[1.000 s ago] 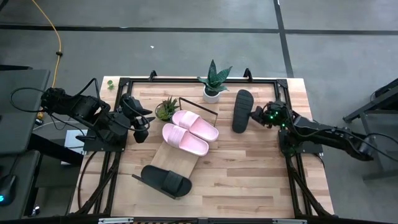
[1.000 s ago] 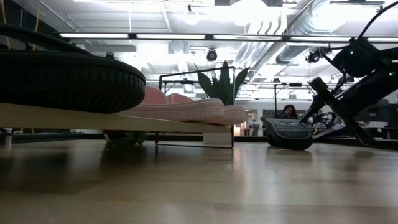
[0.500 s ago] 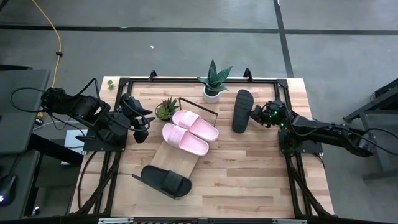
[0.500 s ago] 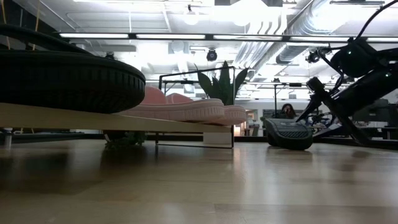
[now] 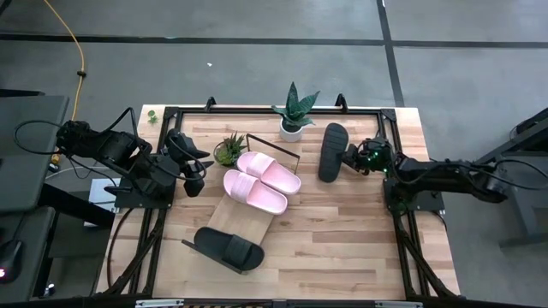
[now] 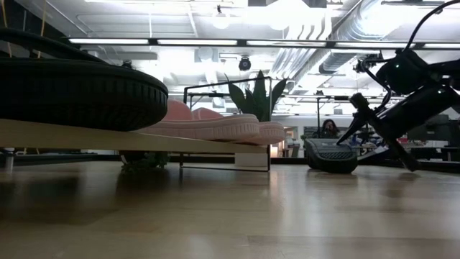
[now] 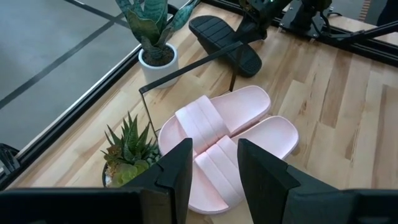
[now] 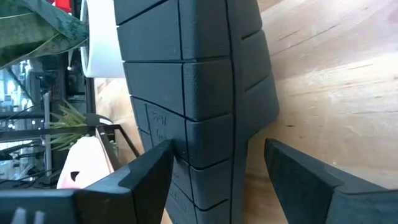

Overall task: Pick and place slides into the shelf
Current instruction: Put the black slide on the shelf

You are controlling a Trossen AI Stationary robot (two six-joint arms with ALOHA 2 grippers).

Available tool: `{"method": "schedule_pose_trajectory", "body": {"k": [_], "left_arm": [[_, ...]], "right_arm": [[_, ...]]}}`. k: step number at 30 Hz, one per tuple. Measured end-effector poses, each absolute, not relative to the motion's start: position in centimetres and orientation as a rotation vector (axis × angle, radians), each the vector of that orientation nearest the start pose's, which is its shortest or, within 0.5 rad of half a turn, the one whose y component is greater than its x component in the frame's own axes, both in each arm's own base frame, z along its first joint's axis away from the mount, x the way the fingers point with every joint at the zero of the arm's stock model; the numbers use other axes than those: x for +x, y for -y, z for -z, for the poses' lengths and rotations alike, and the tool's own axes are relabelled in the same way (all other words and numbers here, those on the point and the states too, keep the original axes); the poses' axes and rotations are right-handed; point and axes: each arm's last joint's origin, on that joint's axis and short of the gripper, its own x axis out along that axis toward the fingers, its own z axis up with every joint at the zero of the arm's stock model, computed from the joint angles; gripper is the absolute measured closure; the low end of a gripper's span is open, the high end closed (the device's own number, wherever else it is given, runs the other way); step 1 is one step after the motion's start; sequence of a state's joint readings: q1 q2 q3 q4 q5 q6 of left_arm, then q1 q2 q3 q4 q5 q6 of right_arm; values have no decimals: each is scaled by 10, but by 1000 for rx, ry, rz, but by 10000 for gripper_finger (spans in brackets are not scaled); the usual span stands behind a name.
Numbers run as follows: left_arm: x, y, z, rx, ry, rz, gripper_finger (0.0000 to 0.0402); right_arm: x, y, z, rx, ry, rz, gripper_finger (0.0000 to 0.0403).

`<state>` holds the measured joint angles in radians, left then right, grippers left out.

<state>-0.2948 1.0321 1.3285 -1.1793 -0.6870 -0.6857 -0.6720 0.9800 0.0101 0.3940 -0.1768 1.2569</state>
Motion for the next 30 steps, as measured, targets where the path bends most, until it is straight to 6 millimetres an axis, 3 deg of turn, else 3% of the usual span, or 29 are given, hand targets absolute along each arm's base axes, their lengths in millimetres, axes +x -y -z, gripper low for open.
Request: {"method": "schedule_pose_trajectory", "body": {"k": [17,30], "left_arm": [[157,29,-389,-229,-621,-594,286],[157,29,-389,-227,-624,-595,287]], "right_arm": [[126,86,-100,1429,-94,748,167],[134,82,-104,1381,-40,729,287]]}}
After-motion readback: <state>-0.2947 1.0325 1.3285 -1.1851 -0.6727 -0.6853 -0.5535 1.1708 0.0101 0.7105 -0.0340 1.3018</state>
